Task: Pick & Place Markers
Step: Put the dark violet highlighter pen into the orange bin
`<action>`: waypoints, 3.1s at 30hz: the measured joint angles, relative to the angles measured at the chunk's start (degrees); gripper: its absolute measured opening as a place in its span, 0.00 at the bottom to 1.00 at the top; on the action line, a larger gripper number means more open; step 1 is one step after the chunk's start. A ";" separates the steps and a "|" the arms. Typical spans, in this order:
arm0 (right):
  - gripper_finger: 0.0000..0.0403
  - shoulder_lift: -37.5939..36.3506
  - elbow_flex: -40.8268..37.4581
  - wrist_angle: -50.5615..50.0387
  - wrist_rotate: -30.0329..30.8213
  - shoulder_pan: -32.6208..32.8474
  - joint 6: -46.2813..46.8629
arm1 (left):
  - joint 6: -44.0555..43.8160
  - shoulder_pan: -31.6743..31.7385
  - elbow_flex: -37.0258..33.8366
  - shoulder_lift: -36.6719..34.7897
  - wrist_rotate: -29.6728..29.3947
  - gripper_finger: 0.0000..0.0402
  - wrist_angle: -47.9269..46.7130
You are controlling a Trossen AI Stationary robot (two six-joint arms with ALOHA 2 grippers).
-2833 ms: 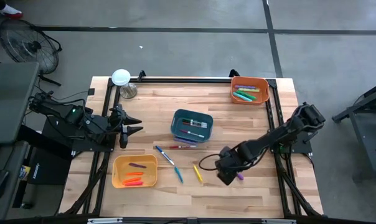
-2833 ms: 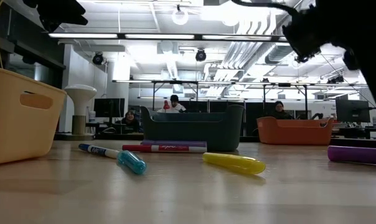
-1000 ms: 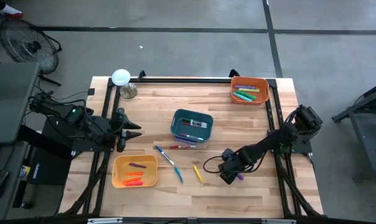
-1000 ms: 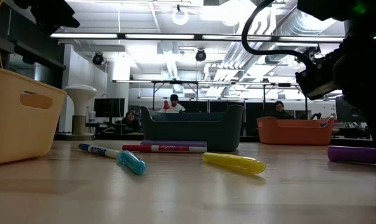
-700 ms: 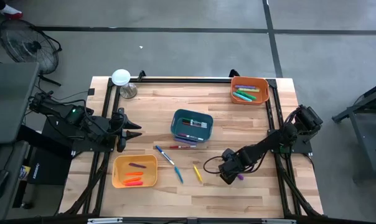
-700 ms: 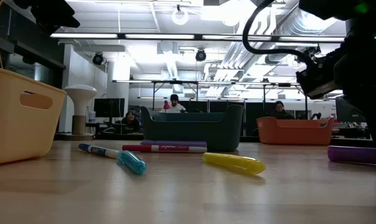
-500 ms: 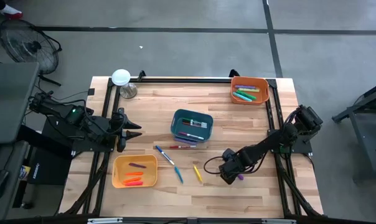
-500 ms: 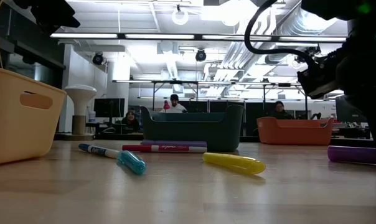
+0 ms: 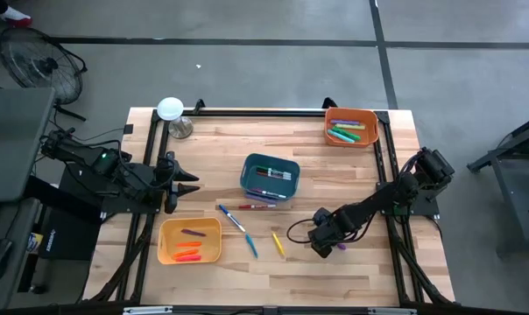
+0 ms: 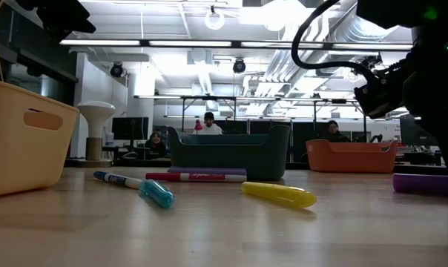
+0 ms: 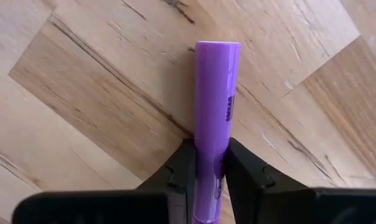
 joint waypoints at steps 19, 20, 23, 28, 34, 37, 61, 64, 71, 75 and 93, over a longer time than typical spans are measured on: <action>0.13 -23.35 -0.48 -17.97 3.52 -15.73 -8.45 | 0.25 0.02 0.00 0.00 -4.13 0.34 4.36; 0.13 -24.89 -0.48 -19.47 3.96 -17.71 -9.72 | 0.23 0.00 0.00 -0.01 -4.29 0.34 4.42; 0.13 -29.07 -0.48 -22.82 4.77 -24.47 -14.64 | 0.21 0.00 0.00 0.01 -5.60 0.34 4.65; 0.13 -32.02 -0.42 -23.51 5.79 -36.98 -27.34 | 0.19 0.02 0.00 0.01 -7.24 0.34 4.82; 0.13 -30.42 -0.39 -21.75 5.84 -51.07 -44.26 | -0.03 0.00 0.00 0.01 -9.34 0.34 5.87; 0.13 -29.18 -0.39 -19.55 7.17 -57.23 -52.00 | -0.05 0.02 0.00 -0.01 -10.37 0.34 7.32; 0.13 0.03 23.90 -22.62 19.79 -77.19 -99.48 | -9.05 0.00 0.00 0.01 -15.95 0.34 8.07; 0.13 3.09 25.63 -25.51 24.30 -78.47 -102.05 | -9.09 0.01 0.00 0.01 -15.77 0.34 8.09; 0.13 4.22 24.37 -27.02 25.53 -81.55 -110.76 | -9.01 0.00 0.00 0.01 -16.27 0.34 8.99; 0.13 4.20 24.09 -25.60 26.64 -82.18 -111.45 | -8.97 0.01 0.00 0.01 -16.50 0.34 8.92; 0.39 4.20 24.04 -25.82 22.99 -82.03 -112.10 | -8.88 0.00 0.00 0.01 -16.43 0.34 8.92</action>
